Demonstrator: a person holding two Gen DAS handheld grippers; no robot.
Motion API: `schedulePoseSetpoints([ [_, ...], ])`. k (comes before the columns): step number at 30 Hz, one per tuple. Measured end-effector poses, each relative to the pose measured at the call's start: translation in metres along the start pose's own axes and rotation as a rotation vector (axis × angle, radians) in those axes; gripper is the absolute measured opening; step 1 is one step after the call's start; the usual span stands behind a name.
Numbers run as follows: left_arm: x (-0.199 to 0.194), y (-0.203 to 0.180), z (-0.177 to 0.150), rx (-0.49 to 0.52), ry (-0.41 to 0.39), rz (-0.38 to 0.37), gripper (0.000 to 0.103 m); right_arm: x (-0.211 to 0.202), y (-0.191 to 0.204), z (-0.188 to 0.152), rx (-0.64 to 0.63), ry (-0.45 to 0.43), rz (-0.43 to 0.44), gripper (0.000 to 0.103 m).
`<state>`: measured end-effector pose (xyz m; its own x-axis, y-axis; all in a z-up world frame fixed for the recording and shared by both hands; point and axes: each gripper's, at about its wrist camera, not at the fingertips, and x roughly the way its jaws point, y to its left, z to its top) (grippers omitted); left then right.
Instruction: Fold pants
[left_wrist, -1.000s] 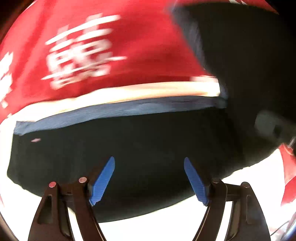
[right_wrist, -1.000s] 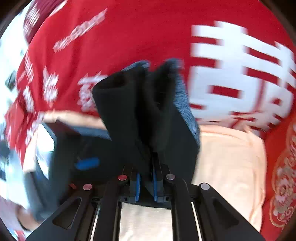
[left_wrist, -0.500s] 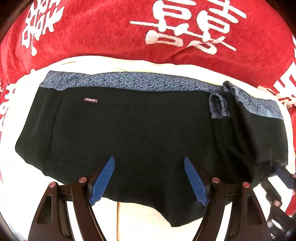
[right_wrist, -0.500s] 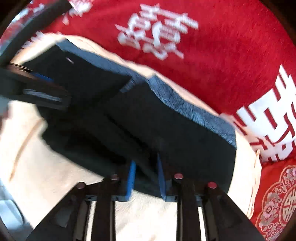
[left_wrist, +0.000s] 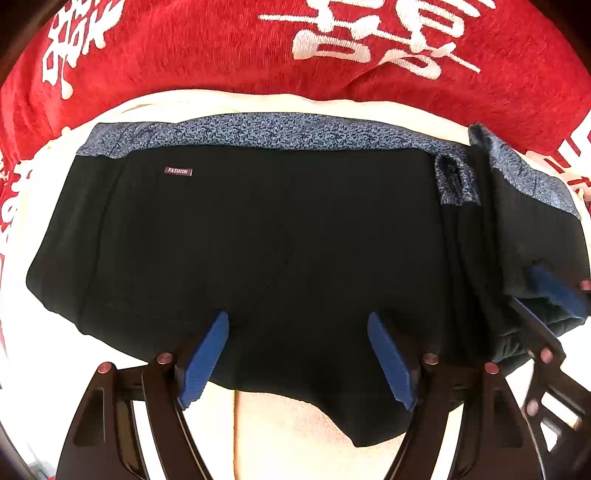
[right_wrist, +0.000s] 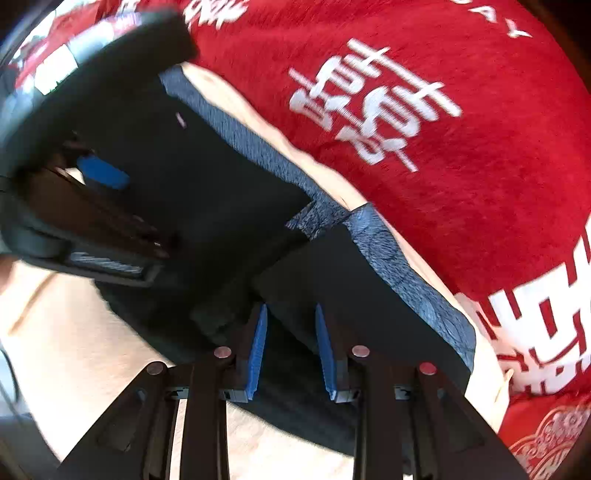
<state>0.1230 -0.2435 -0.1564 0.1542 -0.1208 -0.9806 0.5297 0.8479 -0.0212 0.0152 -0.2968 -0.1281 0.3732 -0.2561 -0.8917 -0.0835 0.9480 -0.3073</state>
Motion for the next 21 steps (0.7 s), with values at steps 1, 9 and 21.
schedulePoseSetpoints([
  [1, -0.002, 0.003, -0.001, -0.004, 0.001, 0.000, 0.079, 0.005, -0.004, 0.002, 0.019, 0.022, 0.033, 0.006],
  [9, -0.012, 0.018, -0.002, -0.023, -0.010, 0.011, 0.079, -0.045, -0.015, 0.005, 0.062, -0.031, 0.281, 0.002],
  [21, -0.052, -0.031, 0.018, 0.104, -0.069, -0.033, 0.079, -0.030, -0.083, -0.042, 0.497, 0.012, 0.333, 0.013],
])
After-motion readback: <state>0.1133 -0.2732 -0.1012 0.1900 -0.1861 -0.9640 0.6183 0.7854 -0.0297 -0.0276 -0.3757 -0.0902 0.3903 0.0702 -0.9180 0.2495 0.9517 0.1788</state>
